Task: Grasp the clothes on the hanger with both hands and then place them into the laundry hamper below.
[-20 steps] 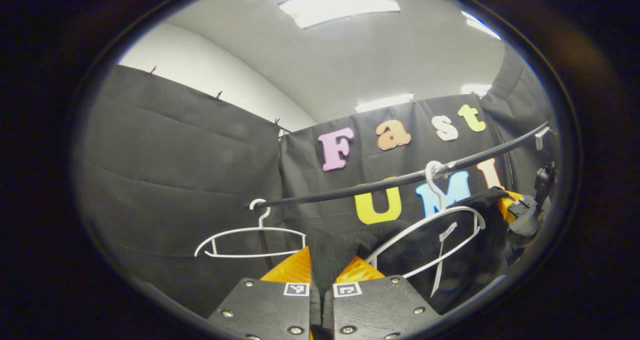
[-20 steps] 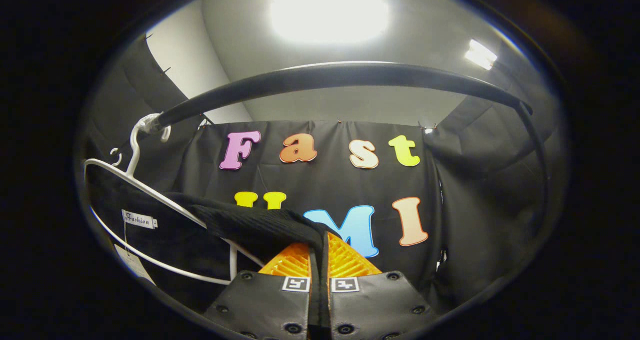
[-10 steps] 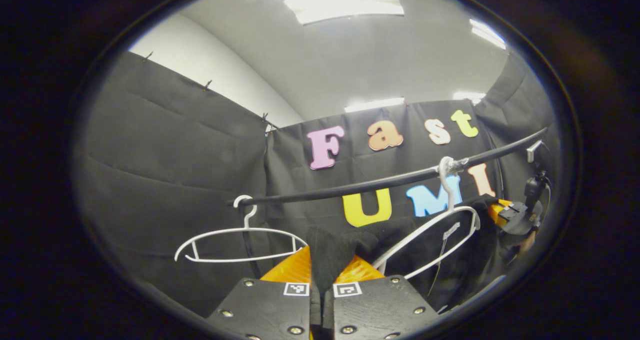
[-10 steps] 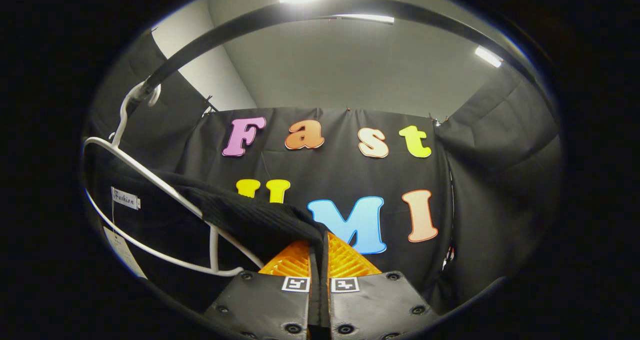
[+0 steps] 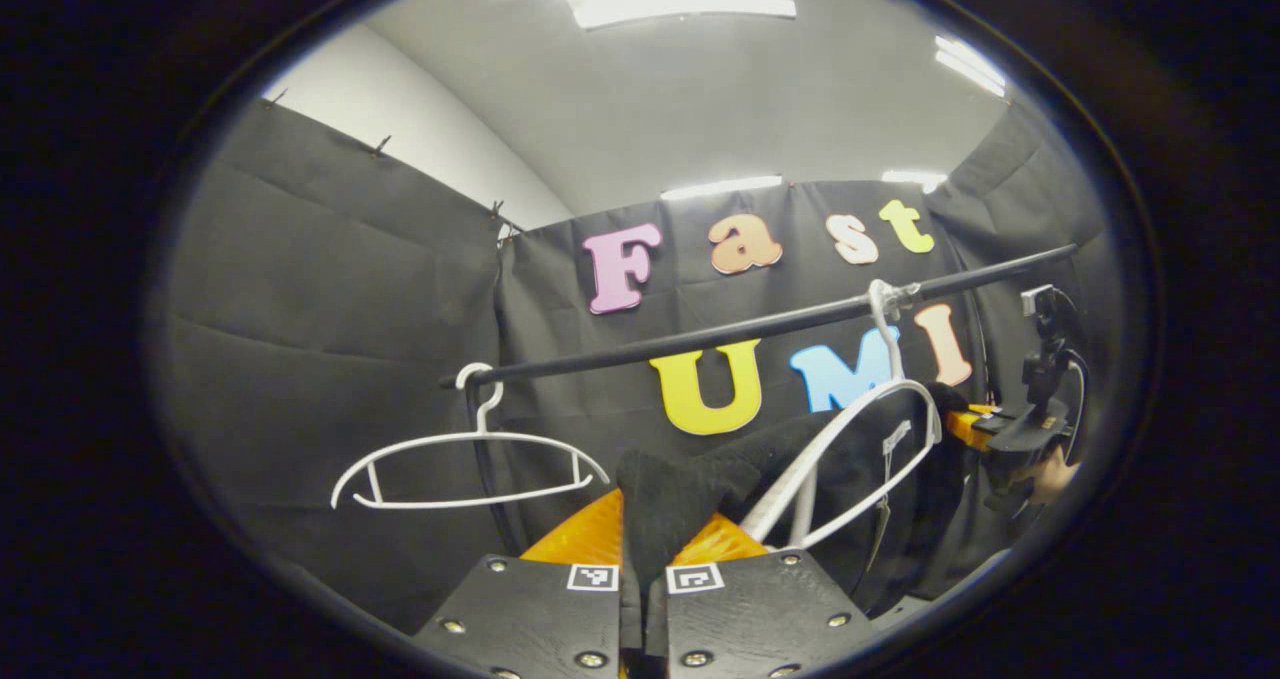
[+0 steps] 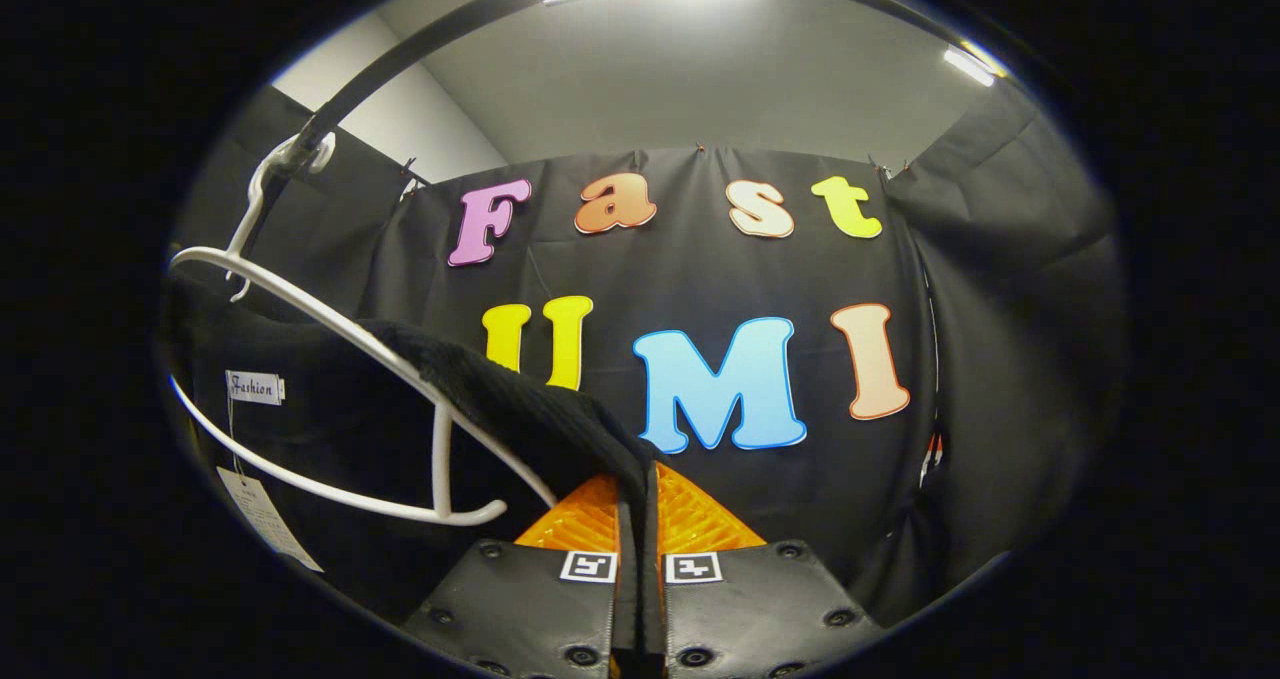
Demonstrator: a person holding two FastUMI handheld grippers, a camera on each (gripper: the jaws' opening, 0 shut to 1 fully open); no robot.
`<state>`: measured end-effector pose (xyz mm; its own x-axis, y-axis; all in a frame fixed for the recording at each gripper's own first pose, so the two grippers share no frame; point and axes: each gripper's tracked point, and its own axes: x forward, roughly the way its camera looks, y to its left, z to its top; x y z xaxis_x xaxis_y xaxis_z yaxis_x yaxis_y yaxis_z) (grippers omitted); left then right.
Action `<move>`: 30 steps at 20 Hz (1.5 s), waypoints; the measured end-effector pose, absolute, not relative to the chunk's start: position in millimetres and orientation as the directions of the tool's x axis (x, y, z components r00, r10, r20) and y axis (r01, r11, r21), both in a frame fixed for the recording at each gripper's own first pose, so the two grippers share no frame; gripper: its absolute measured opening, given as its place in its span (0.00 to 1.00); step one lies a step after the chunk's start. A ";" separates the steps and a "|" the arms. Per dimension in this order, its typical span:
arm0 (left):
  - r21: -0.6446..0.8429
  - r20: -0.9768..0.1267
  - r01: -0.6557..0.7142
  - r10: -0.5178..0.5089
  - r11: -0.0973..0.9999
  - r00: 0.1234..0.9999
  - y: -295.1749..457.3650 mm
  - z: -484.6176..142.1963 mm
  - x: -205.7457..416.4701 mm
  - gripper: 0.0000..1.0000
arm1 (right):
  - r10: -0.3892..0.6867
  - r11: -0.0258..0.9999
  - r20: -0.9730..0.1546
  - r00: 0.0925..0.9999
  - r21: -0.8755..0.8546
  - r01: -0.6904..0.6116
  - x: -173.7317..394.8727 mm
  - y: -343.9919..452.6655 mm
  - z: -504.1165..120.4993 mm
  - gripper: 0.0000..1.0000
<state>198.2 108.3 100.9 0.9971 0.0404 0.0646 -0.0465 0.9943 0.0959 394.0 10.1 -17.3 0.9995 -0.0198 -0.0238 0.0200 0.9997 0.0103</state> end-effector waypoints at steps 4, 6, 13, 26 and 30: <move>0.081 0.051 -0.047 0.043 0.996 0.998 115.3 79.6 173.5 0.02 | -0.001 1.000 -0.037 0.999 -0.020 0.000 398.7 10.2 -27.4 0.04; 0.060 0.039 -0.050 0.048 0.997 0.998 113.0 75.3 180.5 0.05 | 0.026 0.998 -0.089 0.996 0.062 -0.021 397.5 14.3 -42.3 0.04; 0.056 0.010 -0.041 0.040 0.998 0.999 115.6 55.8 162.3 0.02 | 0.076 0.987 -0.159 0.984 0.149 -0.052 375.7 26.4 -60.4 0.03; 0.096 -0.073 -0.040 0.047 0.995 0.996 98.5 8.5 117.7 0.05 | 0.096 0.987 -0.296 0.950 0.151 -0.053 322.8 18.0 -112.3 0.04; 0.073 -0.095 -0.025 0.032 0.997 0.995 95.2 -8.6 104.0 0.05 | 0.093 0.991 -0.306 0.947 0.120 -0.059 295.0 13.5 -114.5 0.04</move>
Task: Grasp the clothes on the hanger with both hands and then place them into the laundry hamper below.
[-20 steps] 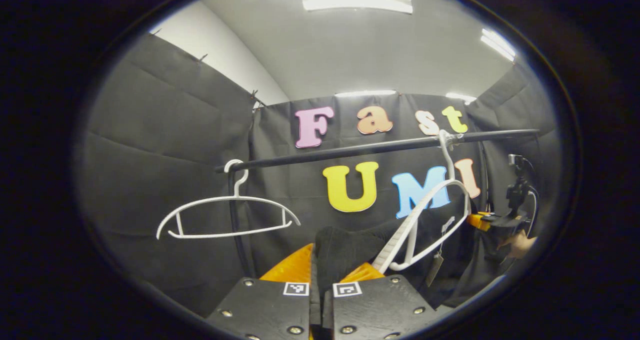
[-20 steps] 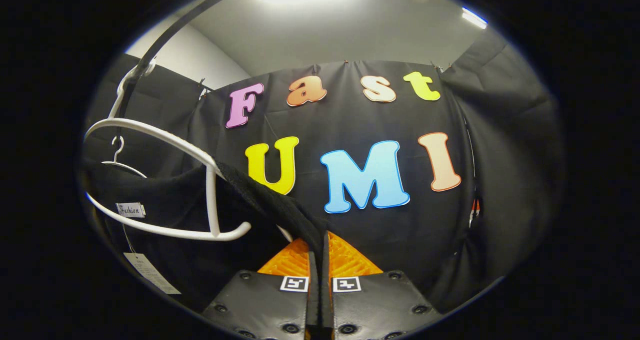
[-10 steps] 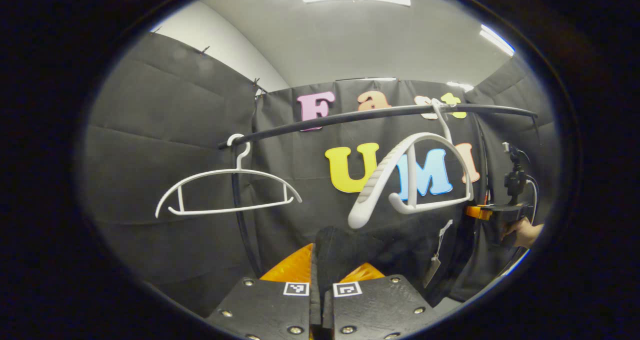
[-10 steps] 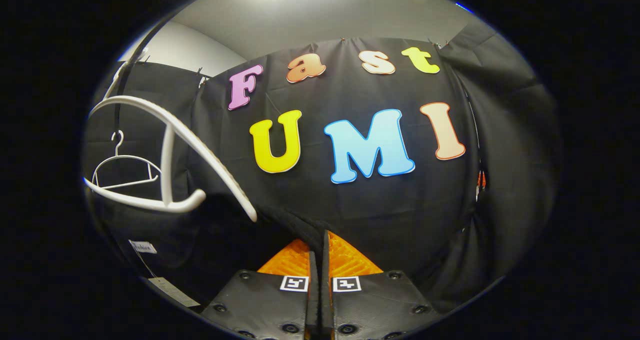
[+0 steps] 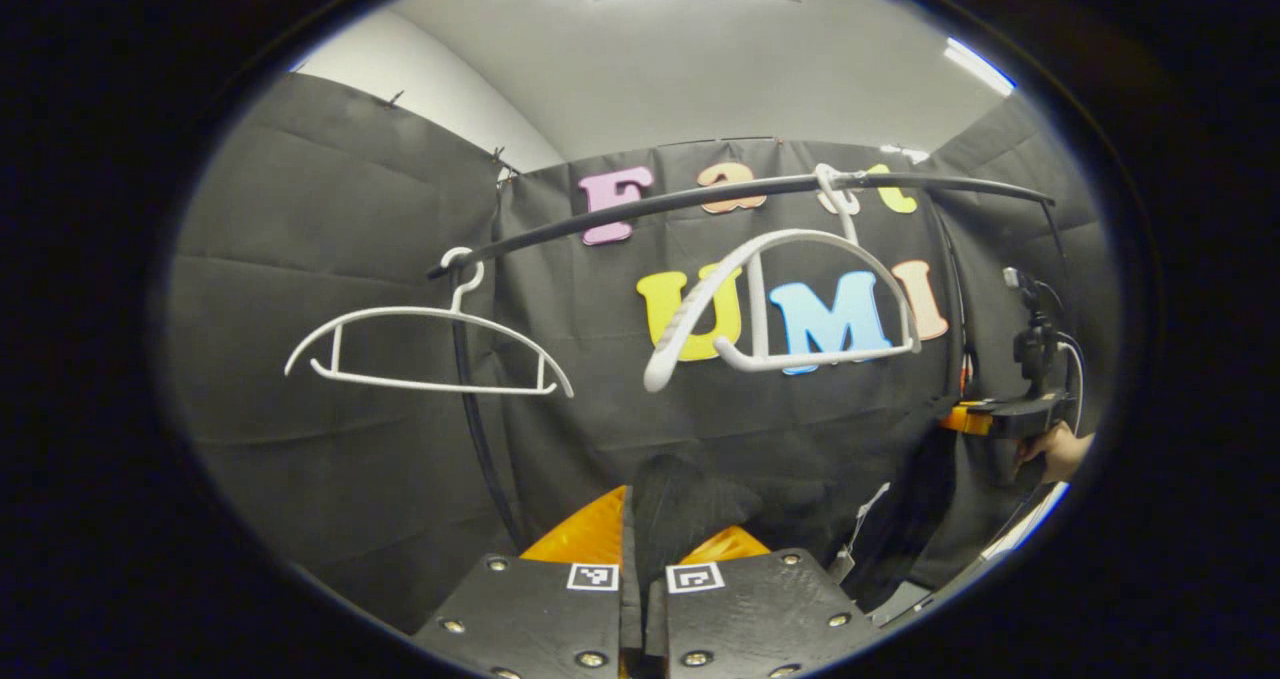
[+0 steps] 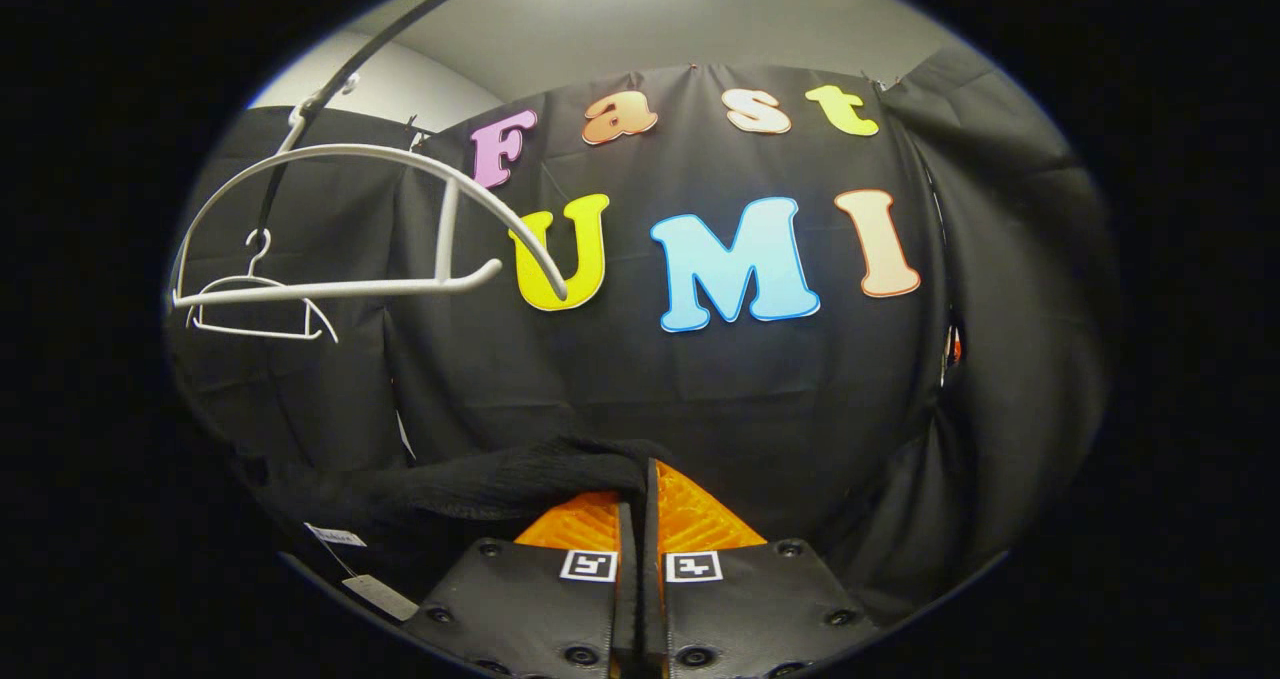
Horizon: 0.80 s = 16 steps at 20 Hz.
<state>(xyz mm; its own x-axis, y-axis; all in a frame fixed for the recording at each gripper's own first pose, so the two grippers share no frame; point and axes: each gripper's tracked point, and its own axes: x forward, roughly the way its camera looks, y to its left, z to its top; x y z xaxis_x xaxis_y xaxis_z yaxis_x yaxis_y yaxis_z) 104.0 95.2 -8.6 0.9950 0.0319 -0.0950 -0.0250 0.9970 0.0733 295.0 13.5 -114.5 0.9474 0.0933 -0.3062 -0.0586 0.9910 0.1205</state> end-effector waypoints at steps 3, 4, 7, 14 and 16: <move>0.048 -0.116 -0.018 0.024 0.999 0.993 87.3 -20.6 86.6 0.05 | 0.091 0.993 -0.320 0.943 0.102 -0.061 272.2 13.7 -117.0 0.04; 0.042 -0.119 -0.013 0.018 0.999 0.993 84.6 -23.8 87.0 0.05 | 0.093 0.993 -0.321 0.943 0.097 -0.065 264.5 14.4 -116.7 0.04; 0.030 -0.132 0.011 -0.007 1.000 0.991 72.9 -30.5 88.8 0.05 | 0.099 0.994 -0.326 0.940 0.077 -0.078 239.9 22.8 -115.3 0.02; 0.027 -0.119 0.101 -0.097 0.995 0.988 27.4 -38.7 72.9 0.05 | 0.165 0.986 -0.340 0.926 0.062 -0.153 186.2 63.9 -110.4 0.03; 0.019 -0.119 0.142 -0.139 0.990 0.983 11.9 -42.6 67.8 0.05 | 0.185 0.983 -0.341 0.922 0.061 -0.175 174.9 77.8 -108.0 0.03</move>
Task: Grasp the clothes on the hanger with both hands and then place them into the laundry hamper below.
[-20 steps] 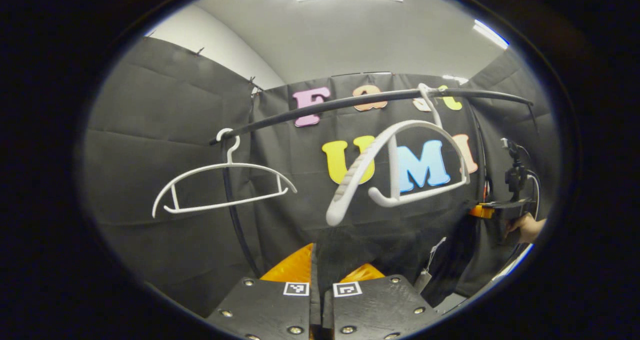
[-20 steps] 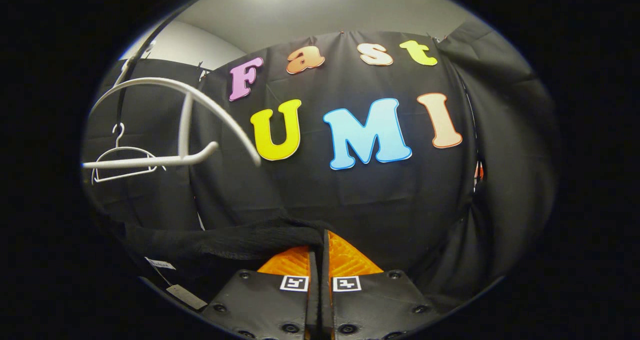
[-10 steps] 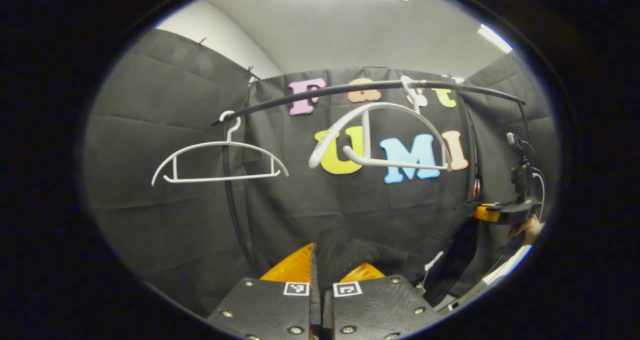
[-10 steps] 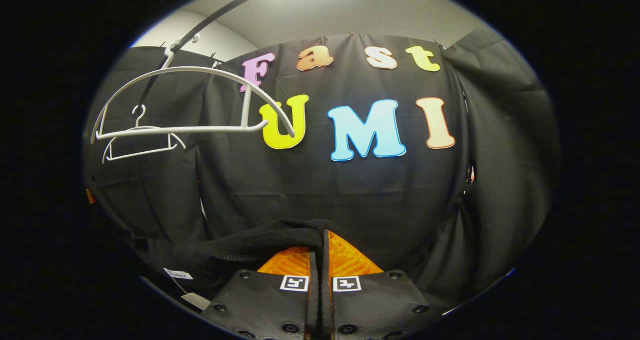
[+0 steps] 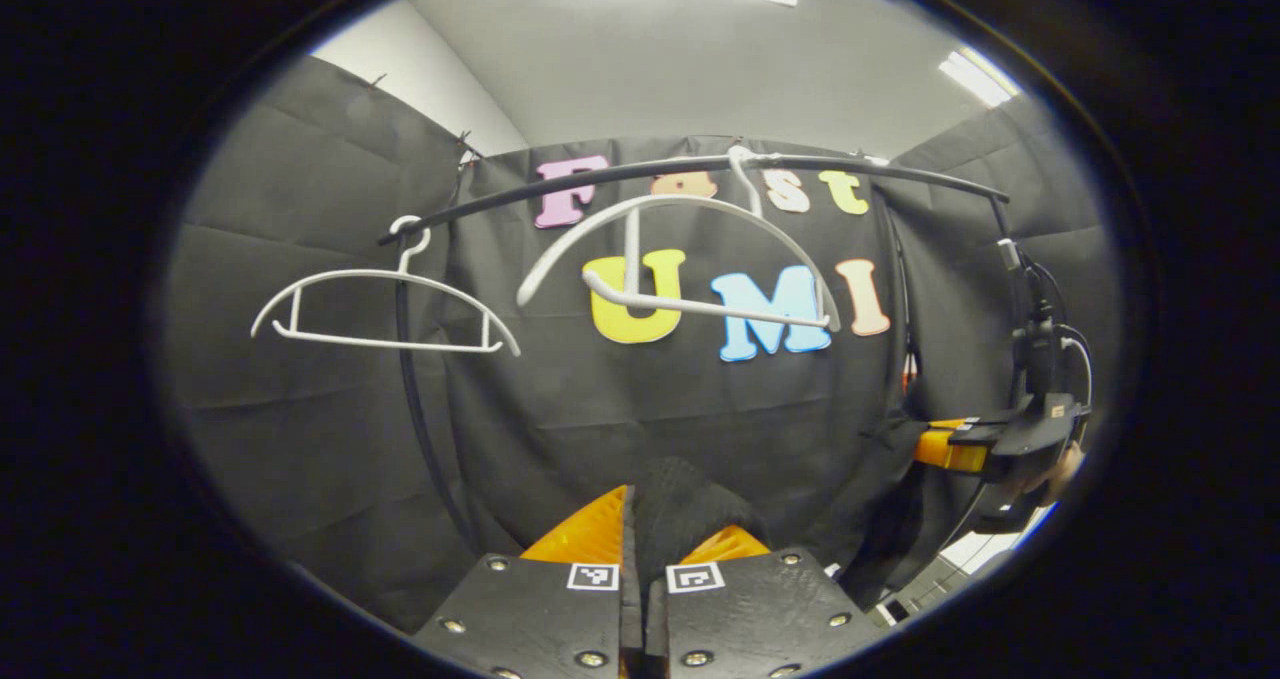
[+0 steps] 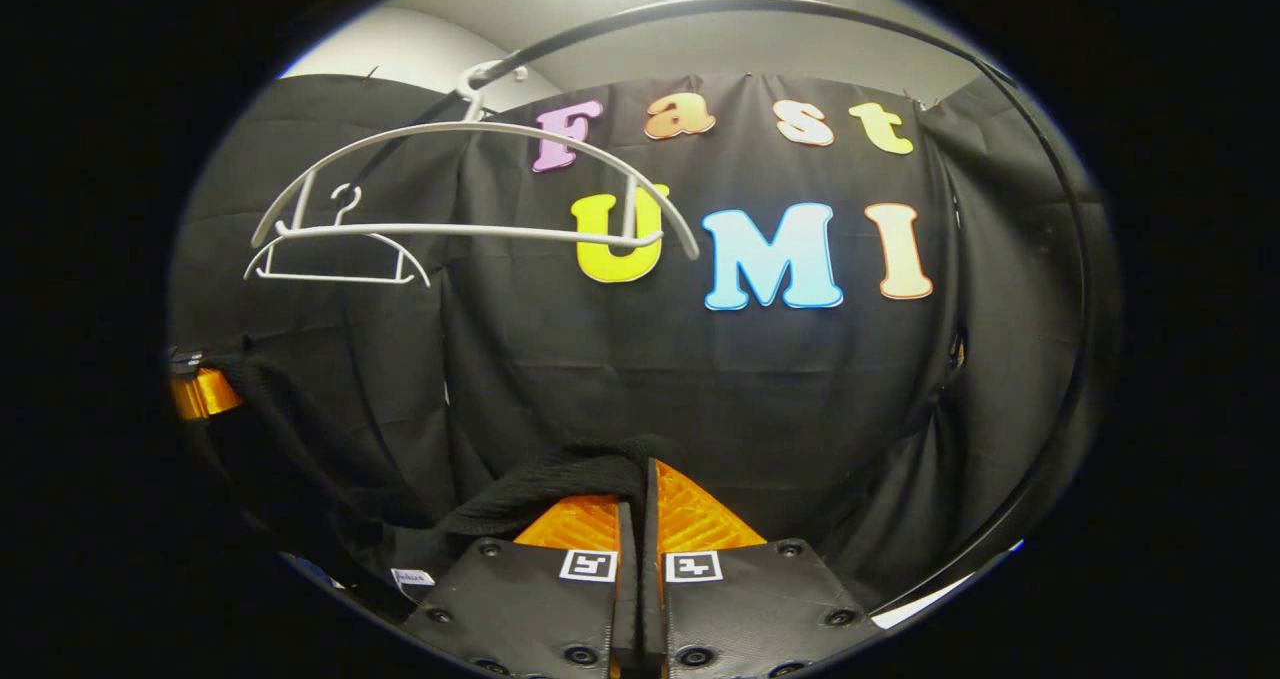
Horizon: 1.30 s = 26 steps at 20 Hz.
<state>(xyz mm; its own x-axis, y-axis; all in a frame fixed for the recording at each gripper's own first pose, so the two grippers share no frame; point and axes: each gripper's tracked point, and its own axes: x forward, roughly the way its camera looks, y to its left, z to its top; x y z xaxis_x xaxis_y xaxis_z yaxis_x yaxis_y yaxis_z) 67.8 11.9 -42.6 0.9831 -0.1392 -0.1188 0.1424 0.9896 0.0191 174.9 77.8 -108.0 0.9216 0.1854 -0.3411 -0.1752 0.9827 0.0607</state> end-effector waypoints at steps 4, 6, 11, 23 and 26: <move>0.008 -0.130 0.201 -0.198 0.980 0.971 -16.9 -57.0 66.8 0.05 | 0.219 0.976 -0.350 0.911 0.071 -0.207 151.2 104.1 -110.4 0.03; 0.001 -0.138 0.214 -0.212 0.977 0.967 -26.2 -67.6 68.7 0.05 | 0.232 0.973 -0.353 0.907 0.084 -0.216 136.1 116.6 -117.8 0.03; -0.025 -0.167 0.210 -0.211 0.977 0.963 -29.5 -104.4 55.8 0.05 | 0.252 0.968 -0.391 0.885 0.104 -0.230 103.9 141.3 -157.8 0.03; -0.065 -0.383 0.218 -0.226 0.974 0.896 -53.1 -263.3 46.5 0.05 | 0.241 0.970 -0.598 0.765 0.166 -0.177 49.0 156.6 -302.7 0.04; -0.069 -0.450 0.199 -0.209 0.977 0.868 -50.9 -307.9 46.4 0.03 | 0.216 0.976 -0.652 0.727 0.150 -0.156 38.5 150.7 -336.1 0.04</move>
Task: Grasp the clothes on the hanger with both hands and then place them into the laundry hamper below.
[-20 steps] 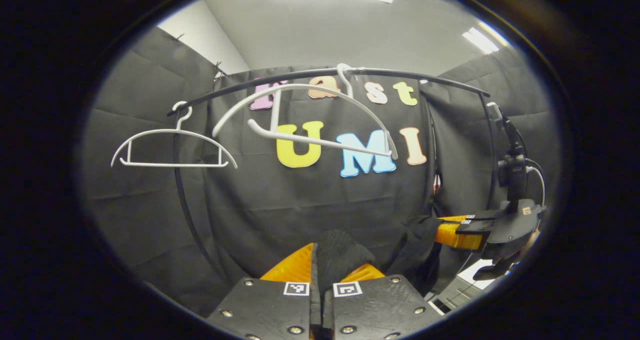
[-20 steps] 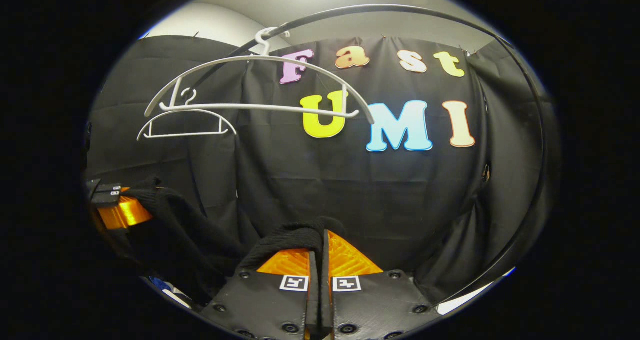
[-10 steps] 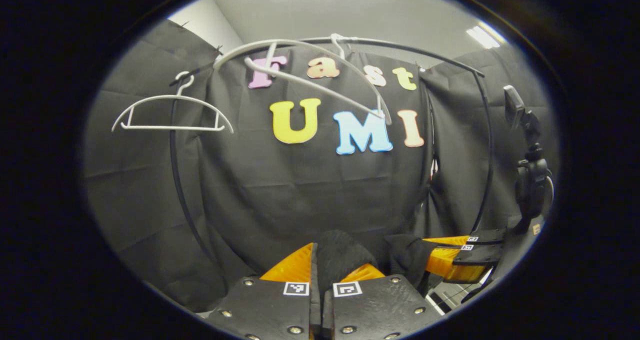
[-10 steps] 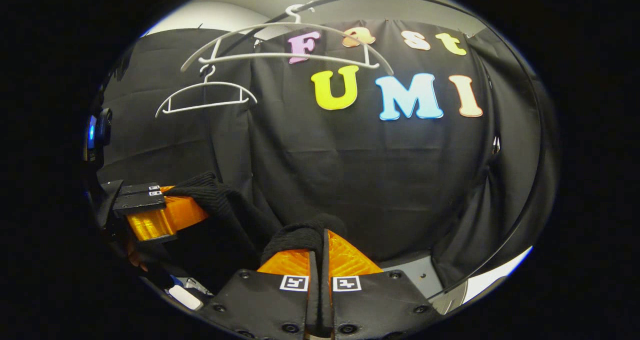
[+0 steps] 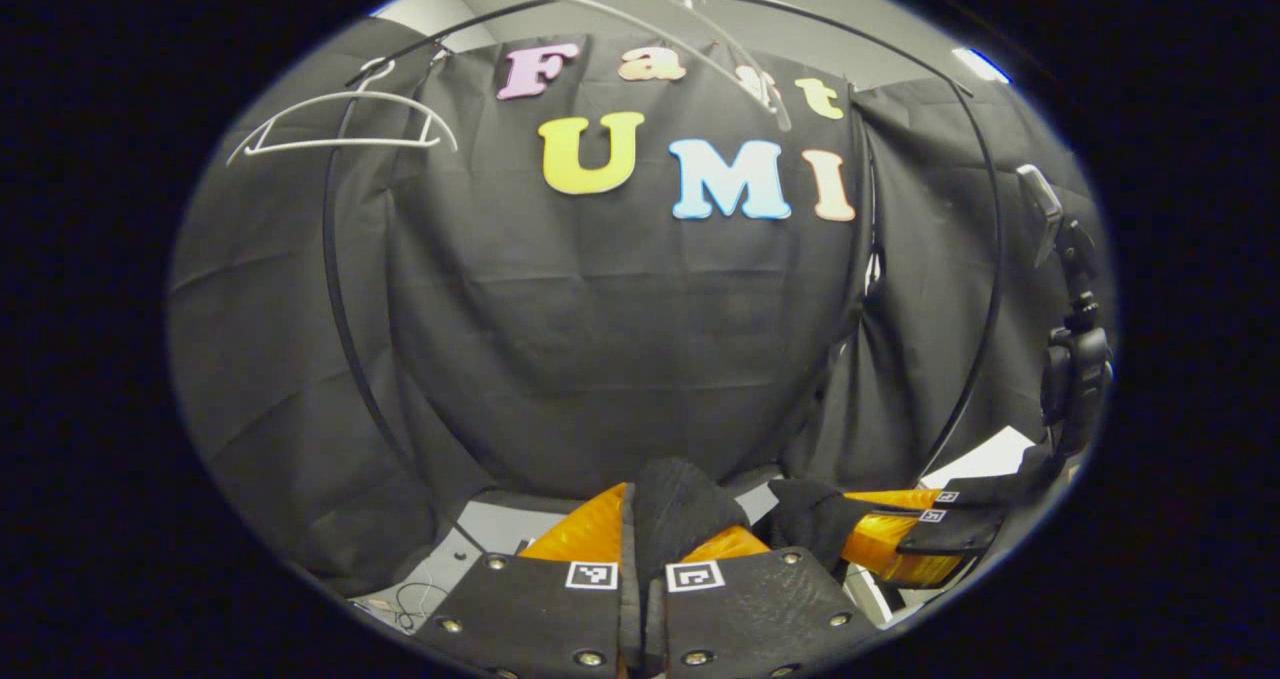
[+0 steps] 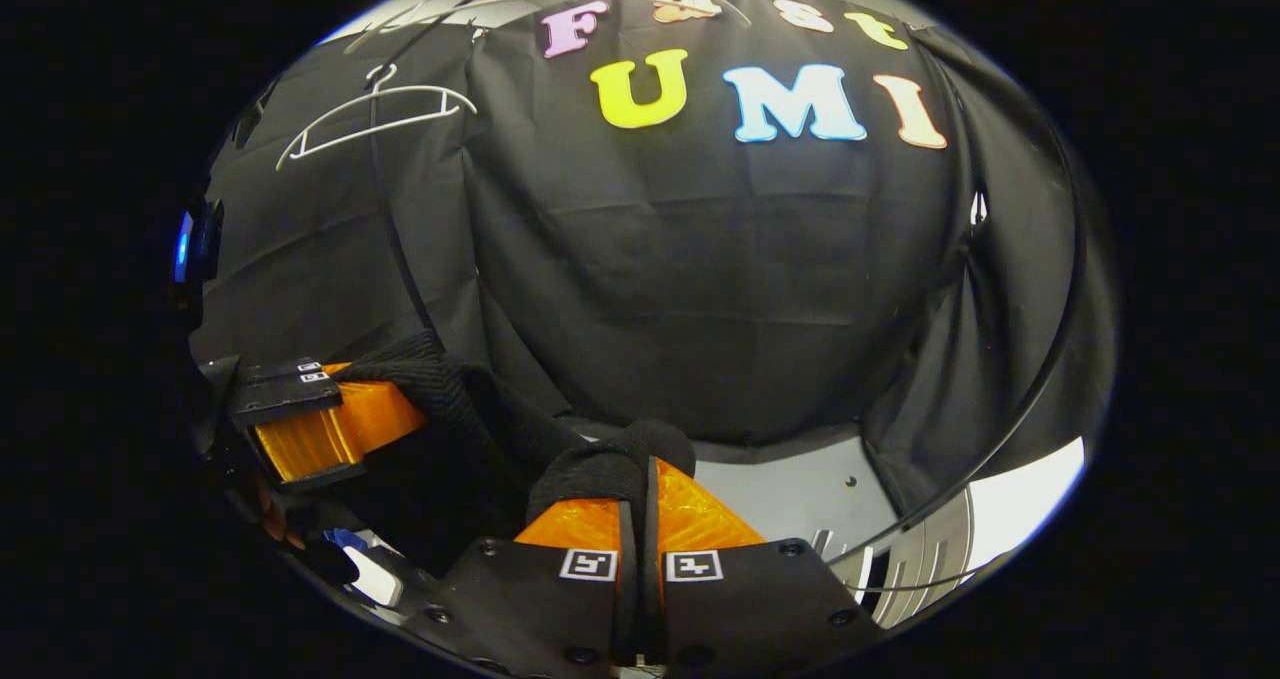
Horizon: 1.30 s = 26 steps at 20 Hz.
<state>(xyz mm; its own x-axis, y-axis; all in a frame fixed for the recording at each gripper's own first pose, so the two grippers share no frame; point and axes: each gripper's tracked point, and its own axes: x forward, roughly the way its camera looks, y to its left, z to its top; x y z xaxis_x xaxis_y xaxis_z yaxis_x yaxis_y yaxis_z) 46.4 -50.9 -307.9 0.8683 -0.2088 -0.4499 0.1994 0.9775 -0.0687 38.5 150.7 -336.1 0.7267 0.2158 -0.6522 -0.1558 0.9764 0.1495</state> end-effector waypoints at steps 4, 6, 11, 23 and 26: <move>-0.049 -0.560 0.183 -0.178 0.982 0.809 -47.0 -370.0 38.3 0.04 | 0.184 0.983 -0.733 0.655 0.125 -0.136 27.3 142.6 -381.3 0.04; -0.037 -0.635 0.183 -0.164 0.982 0.755 -52.2 -414.2 26.0 0.05 | 0.180 0.983 -0.773 0.608 0.127 -0.129 19.3 139.1 -400.4 0.04; -0.028 -0.756 0.177 -0.136 0.984 0.640 -55.2 -456.3 21.0 0.05 | 0.178 0.982 -0.863 0.473 0.125 -0.142 -18.3 141.4 -435.0 0.10; -0.030 -0.786 0.180 -0.135 0.983 0.603 -35.4 -455.6 9.4 0.86 | 0.154 0.982 -0.883 0.444 0.087 -0.168 -24.9 139.6 -433.0 0.93; -0.021 -0.768 0.200 -0.143 0.980 0.624 -33.9 -442.1 4.3 0.96 | 0.145 0.983 -0.875 0.462 0.074 -0.168 -27.0 133.9 -424.3 0.98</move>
